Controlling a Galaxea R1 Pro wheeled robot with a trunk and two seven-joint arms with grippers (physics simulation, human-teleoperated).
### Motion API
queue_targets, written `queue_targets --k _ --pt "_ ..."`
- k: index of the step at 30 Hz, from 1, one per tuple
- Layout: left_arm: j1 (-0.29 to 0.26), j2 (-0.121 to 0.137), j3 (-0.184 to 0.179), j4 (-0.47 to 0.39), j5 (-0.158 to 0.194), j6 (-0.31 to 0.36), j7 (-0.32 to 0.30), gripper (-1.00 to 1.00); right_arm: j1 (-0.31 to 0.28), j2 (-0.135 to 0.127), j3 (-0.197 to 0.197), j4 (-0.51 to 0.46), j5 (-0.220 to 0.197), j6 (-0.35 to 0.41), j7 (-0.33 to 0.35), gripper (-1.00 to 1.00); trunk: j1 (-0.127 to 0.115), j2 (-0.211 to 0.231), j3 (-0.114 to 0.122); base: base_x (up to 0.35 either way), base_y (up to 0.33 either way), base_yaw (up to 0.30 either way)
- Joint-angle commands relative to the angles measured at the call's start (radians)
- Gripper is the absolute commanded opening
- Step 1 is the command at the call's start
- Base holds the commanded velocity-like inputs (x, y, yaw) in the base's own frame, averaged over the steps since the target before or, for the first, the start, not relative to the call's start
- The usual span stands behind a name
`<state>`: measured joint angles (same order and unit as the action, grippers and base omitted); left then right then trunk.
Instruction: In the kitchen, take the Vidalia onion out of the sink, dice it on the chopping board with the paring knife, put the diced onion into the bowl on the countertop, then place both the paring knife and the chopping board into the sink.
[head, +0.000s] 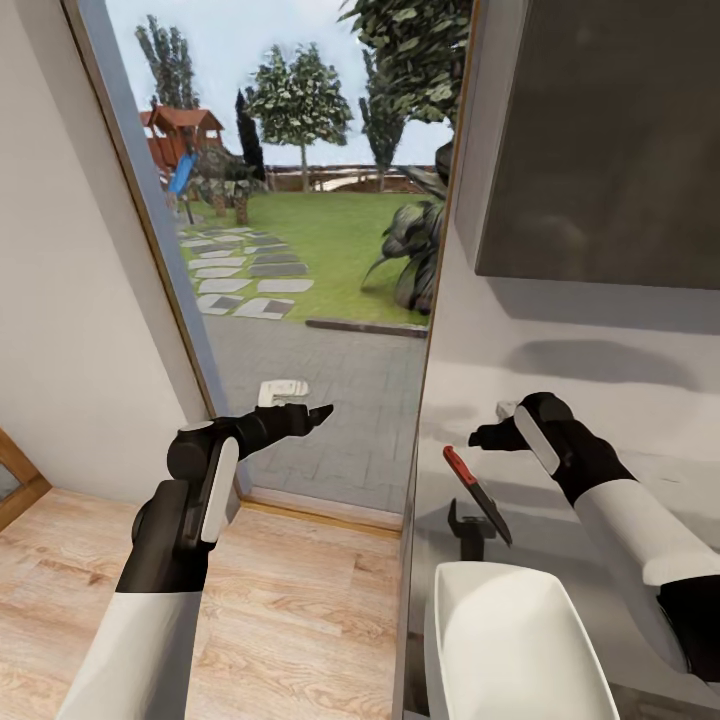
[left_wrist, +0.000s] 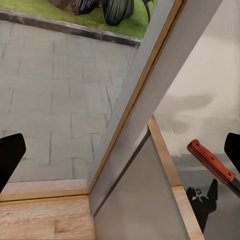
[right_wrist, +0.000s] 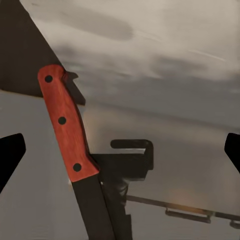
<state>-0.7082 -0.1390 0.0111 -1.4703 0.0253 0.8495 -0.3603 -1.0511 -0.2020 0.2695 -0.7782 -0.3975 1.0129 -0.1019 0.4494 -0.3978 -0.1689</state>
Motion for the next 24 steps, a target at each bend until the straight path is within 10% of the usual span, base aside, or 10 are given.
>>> queue_targets --k 1,24 --pt "-0.001 -0.001 0.001 -0.001 0.002 0.006 -0.002 1.0 -0.001 -0.001 0.006 0.0 -0.011 0.003 -0.01 1.0 0.001 -0.002 -0.002 0.0 0.0 0.0" --pt "-0.001 0.001 0.001 0.001 0.002 0.006 -0.002 1.0 -0.001 0.053 0.018 0.008 -0.011 -0.001 -0.012 1.0 0.001 -0.002 -0.002 0.0 0.0 0.0"
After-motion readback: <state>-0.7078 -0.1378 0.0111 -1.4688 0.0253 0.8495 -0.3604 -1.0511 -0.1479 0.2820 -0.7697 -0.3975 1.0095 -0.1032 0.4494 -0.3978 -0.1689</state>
